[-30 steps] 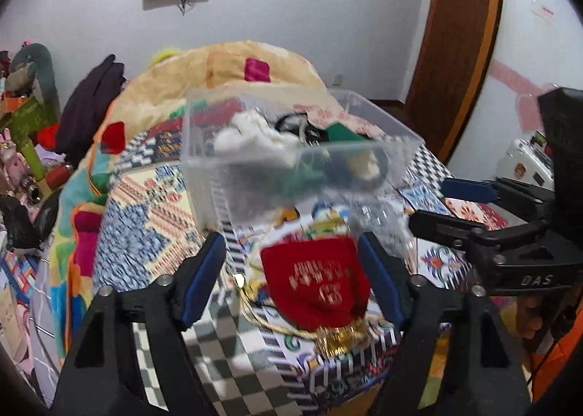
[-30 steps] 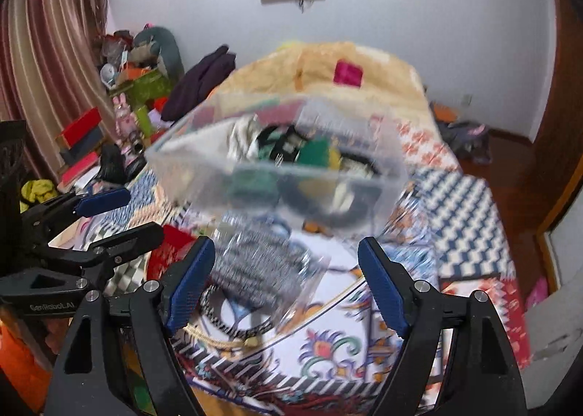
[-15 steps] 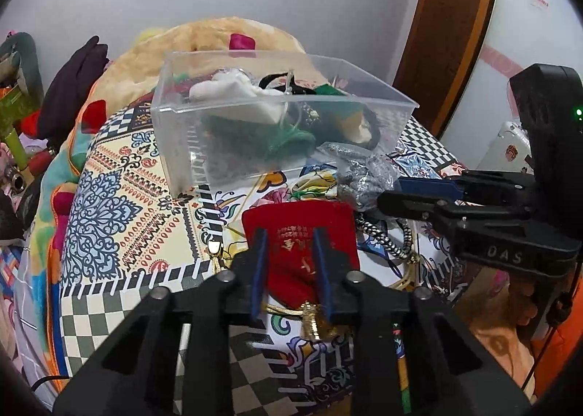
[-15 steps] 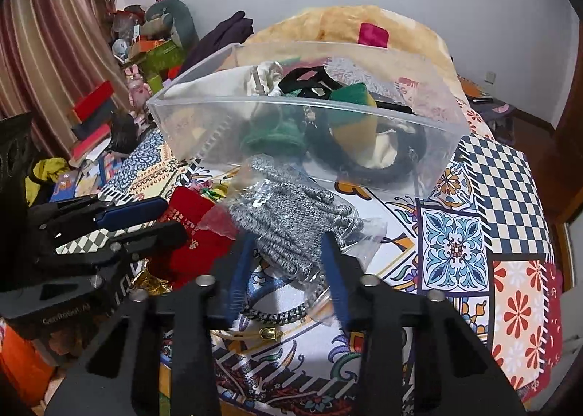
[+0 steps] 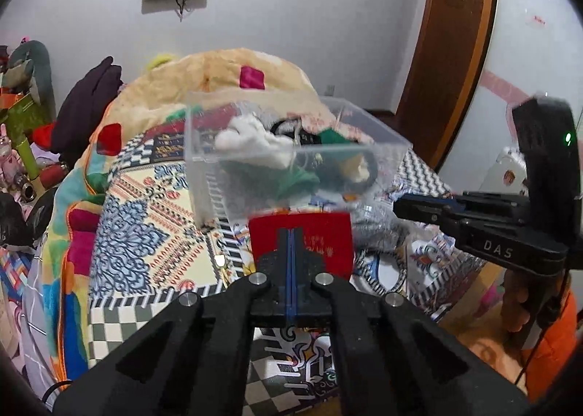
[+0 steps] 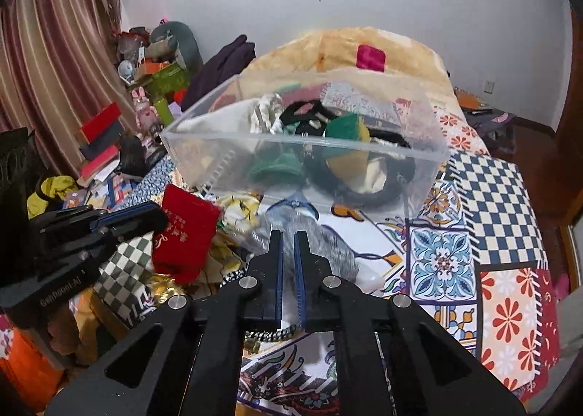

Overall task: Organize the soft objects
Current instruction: 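Grasp the red drawstring pouch with the left tool while the right tool grasps the clear plastic bag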

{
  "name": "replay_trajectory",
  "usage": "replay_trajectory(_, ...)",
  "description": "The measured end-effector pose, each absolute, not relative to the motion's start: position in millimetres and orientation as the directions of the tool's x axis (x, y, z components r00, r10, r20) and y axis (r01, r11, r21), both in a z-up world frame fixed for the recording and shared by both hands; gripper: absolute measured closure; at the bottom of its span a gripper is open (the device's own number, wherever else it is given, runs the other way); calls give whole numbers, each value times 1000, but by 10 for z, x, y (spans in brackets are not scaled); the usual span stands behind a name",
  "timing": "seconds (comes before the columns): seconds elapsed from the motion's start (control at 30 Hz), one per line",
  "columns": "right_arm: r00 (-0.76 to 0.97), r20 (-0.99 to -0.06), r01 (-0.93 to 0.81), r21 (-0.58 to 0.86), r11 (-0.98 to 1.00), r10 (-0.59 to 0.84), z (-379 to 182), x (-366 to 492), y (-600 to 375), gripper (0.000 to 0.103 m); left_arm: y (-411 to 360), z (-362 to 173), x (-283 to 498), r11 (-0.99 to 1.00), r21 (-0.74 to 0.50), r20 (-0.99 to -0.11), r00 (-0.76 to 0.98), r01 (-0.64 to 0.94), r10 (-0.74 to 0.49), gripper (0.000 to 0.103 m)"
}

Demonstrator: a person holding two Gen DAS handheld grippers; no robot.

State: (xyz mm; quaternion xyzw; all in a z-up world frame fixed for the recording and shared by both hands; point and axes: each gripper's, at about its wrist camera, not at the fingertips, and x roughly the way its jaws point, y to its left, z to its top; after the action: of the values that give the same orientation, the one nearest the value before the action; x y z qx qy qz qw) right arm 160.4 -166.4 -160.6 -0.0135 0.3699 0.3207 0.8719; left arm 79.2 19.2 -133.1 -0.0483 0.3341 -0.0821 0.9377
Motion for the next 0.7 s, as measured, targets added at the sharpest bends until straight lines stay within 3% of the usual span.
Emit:
replay_trajectory(0.17, 541, -645, -559, 204, 804, 540, -1559, 1621, -1703, 97, 222, -1222, 733, 982, -147, -596, 782, 116, -181, 103)
replay_trajectory(0.2, 527, -654, -563, 210, 799, 543, -1578, 1641, -1694, 93, 221, -1223, 736, 982, -146, -601, 778, 119, -183, 103)
replay_trajectory(0.23, 518, -664, -561, 212, 800, 539, -1601, 1661, -1681, 86, 224, -1230, 743, 981, -150, -607, 771, 124, -191, 103)
replay_trajectory(0.3, 509, -676, -554, 217, 804, 533, -1663, 1680, -1650, 44, 214, -1274, 766, 975, -172, -627, 747, 144, -221, 102)
replay_trajectory(0.33, 512, -675, -555, 213, 804, 532, -1680, 1674, -1636, 39, 203, -1296, 772, 974, -171, -632, 743, 146, -222, 100)
replay_trajectory(0.4, 511, -689, -560, 187, 807, 515, -1712, 1672, -1592, 38, 179, -1358, 810, 975, -166, -653, 725, 146, -220, 88)
replay_trajectory(0.47, 502, -704, -557, 182, 811, 502, -1756, 1698, -1565, 38, 171, -1431, 846, 974, -177, -673, 704, 143, -226, 57)
replay_trajectory(0.5, 494, -713, -552, 184, 813, 497, -1791, 1721, -1558, 38, 173, -1459, 853, 974, -180, -679, 698, 140, -226, 51)
replay_trajectory(0.67, 474, -735, -535, 196, 822, 484, -1879, 1788, -1584, 39, 165, -1577, 896, 974, -184, -699, 679, 132, -224, 48)
replay_trajectory(0.7, 473, -734, -534, 202, 821, 488, -1880, 1791, -1593, 45, 159, -1603, 905, 973, -187, -704, 673, 133, -227, 48)
